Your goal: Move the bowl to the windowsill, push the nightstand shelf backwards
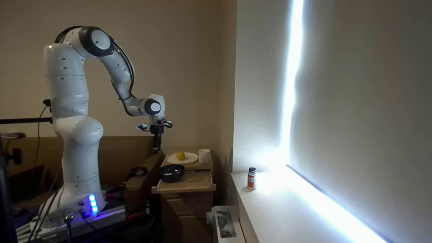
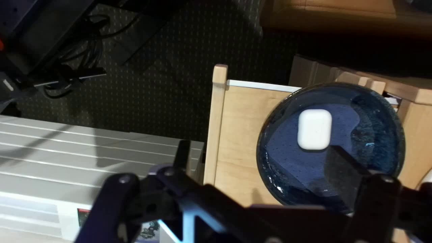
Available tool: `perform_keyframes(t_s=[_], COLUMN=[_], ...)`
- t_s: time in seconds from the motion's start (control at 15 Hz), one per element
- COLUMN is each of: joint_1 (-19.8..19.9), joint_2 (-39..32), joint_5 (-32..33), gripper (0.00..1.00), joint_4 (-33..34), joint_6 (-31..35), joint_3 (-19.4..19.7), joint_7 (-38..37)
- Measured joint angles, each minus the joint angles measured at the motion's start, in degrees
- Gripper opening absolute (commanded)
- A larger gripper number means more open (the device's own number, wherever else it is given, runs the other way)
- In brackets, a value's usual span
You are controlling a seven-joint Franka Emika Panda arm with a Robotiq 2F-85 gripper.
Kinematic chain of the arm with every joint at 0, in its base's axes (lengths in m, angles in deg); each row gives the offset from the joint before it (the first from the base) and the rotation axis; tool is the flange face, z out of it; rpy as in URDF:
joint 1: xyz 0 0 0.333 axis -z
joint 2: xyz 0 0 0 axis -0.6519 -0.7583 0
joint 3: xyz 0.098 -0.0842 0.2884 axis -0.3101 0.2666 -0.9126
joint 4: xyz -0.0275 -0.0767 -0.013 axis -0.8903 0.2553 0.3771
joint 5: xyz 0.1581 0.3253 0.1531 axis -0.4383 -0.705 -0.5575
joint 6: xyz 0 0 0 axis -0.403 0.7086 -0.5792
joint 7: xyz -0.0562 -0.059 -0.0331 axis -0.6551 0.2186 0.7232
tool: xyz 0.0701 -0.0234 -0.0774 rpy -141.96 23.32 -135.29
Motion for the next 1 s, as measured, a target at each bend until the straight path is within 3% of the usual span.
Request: perform_keyframes(t_s=[0.27, 0.6, 1.0], joint_1=[-0.39, -3.65, -6.07], joint_2=[-10.28, -22.96, -30.81], joint_5=[0.45, 0.29, -1.56], gripper=[1.0, 1.0, 1.0], joint_4=[2.69, 8.86, 14.99], joint_6=[5.42, 9.61, 9.91], joint_3=[2.47, 8.83, 10.64], joint_7=[-7.94, -17.63, -19.66])
